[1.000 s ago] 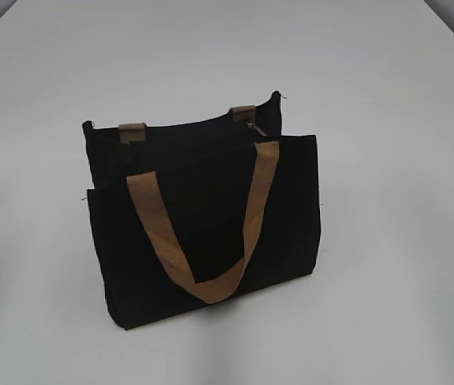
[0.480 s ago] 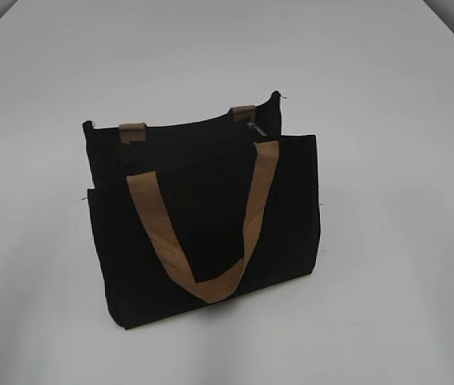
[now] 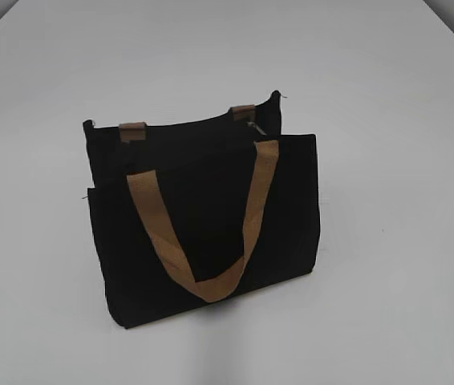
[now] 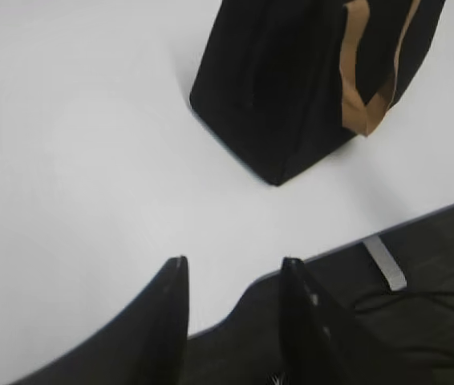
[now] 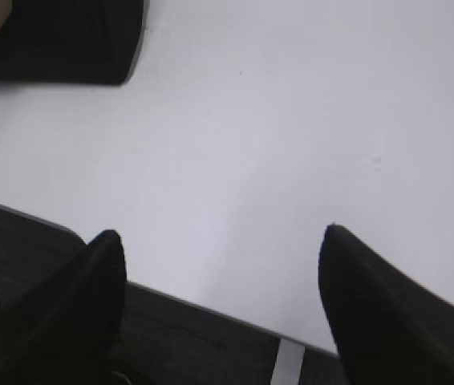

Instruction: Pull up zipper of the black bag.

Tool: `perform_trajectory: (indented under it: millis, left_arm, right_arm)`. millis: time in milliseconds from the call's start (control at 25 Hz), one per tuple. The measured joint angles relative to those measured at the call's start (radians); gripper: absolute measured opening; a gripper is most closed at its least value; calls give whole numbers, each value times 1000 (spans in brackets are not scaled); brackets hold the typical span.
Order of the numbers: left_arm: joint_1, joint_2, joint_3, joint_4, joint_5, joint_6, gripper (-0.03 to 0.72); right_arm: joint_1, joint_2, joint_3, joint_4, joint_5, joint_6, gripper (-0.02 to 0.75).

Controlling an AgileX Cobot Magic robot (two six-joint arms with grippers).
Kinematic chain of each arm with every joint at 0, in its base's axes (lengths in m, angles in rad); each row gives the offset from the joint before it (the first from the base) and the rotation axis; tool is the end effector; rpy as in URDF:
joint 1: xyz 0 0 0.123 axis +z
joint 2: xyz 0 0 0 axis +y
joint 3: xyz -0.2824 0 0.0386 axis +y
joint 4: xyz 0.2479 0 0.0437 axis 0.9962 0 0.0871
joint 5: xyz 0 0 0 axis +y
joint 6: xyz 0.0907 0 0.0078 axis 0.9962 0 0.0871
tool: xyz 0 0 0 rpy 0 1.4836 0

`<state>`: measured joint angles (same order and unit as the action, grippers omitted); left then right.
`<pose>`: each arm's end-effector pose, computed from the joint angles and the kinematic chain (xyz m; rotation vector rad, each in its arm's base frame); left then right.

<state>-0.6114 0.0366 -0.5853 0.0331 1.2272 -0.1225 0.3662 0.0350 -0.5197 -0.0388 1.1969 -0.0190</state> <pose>-0.0120 0.0119 0.2877 0.5234 2.1231 -0.3803 -0.0065 -0.0060 0.2723 -0.4163 2.1592 0.1473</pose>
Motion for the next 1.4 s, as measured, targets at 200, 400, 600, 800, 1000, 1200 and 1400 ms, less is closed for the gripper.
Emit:
perform_trajectory:
  millis: [200, 400, 600, 800, 1000, 1200, 1400]
  left_arm:
    - [2, 34, 51, -26, -134, 44, 283]
    - [2, 35, 57, -20, -161, 56, 281]
    - [2, 35, 57, -20, -165, 57, 279]
    - [2, 35, 57, -20, -166, 57, 262]
    - [8, 25, 57, -20, -167, 57, 248]
    - [265, 4, 57, -21, -168, 57, 242]
    - [547, -45, 58, -22, -167, 57, 242]
  right_arm:
    - [0, -34, 36, 13, -83, -3, 578]
    - [0, -14, 38, 20, -95, -8, 578]
    - [0, -12, 38, 20, -97, -11, 578]
    - [0, -12, 38, 20, -97, -13, 578]
    - [0, -12, 38, 20, -98, -13, 578]
    - [-93, -28, 38, 24, -98, -14, 578]
    - [-323, -41, 38, 26, -101, -14, 578]
